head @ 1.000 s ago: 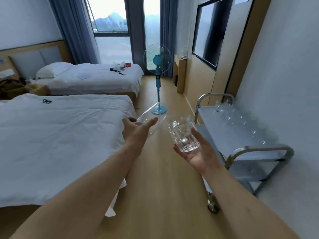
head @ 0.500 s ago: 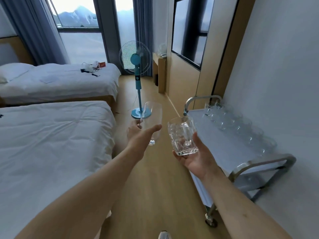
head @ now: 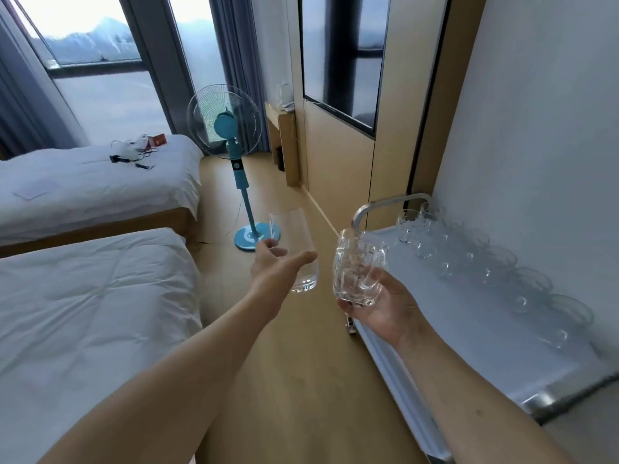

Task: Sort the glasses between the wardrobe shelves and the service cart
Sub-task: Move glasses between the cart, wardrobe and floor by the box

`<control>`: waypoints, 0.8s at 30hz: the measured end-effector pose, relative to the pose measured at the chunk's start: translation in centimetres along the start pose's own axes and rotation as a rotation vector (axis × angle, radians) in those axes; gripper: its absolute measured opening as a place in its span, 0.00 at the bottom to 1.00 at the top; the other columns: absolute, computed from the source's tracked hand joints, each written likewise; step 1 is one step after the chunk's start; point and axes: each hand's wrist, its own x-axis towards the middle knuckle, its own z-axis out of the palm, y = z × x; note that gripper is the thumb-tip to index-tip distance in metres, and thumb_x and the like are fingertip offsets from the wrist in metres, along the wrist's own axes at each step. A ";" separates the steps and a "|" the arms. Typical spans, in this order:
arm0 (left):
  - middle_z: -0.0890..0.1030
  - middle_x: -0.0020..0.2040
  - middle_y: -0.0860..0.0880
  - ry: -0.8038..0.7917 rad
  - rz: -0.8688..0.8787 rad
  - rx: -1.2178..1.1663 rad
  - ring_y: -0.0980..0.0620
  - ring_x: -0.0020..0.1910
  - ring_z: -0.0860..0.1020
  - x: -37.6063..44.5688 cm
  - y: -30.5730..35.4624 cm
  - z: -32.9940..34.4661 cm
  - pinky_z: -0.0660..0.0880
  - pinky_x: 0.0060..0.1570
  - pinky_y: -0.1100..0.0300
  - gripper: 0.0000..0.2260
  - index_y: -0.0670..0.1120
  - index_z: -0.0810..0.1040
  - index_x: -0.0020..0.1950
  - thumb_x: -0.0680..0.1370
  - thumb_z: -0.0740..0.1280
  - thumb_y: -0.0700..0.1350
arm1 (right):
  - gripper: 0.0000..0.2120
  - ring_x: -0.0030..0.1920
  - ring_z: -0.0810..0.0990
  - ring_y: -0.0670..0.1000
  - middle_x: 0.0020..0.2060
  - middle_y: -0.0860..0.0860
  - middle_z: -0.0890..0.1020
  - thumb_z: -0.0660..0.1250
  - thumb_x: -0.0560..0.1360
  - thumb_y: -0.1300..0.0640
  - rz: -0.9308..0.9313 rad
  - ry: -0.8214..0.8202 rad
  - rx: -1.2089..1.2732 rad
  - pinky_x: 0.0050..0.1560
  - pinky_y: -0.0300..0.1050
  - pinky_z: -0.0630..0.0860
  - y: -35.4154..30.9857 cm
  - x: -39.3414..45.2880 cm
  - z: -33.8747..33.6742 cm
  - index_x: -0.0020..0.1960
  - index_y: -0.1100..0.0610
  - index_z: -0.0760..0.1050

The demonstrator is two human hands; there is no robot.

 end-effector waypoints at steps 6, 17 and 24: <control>0.77 0.55 0.53 -0.197 0.015 0.049 0.54 0.52 0.79 7.3 -0.2 4.1 0.77 0.47 0.57 0.41 0.57 0.71 0.63 0.52 0.80 0.61 | 0.54 0.66 0.76 0.67 0.68 0.63 0.76 0.89 0.49 0.52 -0.070 0.139 -0.013 0.65 0.71 0.72 -1.6 4.9 -2.0 0.70 0.62 0.72; 0.78 0.55 0.51 -0.671 0.078 0.125 0.52 0.52 0.79 17.4 -0.1 13.8 0.78 0.51 0.54 0.37 0.52 0.70 0.62 0.59 0.84 0.50 | 0.23 0.49 0.85 0.59 0.50 0.59 0.84 0.85 0.61 0.53 -0.432 0.278 0.036 0.45 0.53 0.83 -2.9 8.6 -5.0 0.52 0.59 0.84; 0.75 0.54 0.55 -0.904 0.078 0.179 0.56 0.51 0.76 18.8 -1.2 19.2 0.72 0.41 0.59 0.34 0.55 0.68 0.63 0.64 0.83 0.51 | 0.36 0.59 0.79 0.63 0.59 0.59 0.80 0.88 0.55 0.51 -0.524 0.544 0.049 0.66 0.65 0.73 -2.8 8.2 -7.3 0.60 0.56 0.80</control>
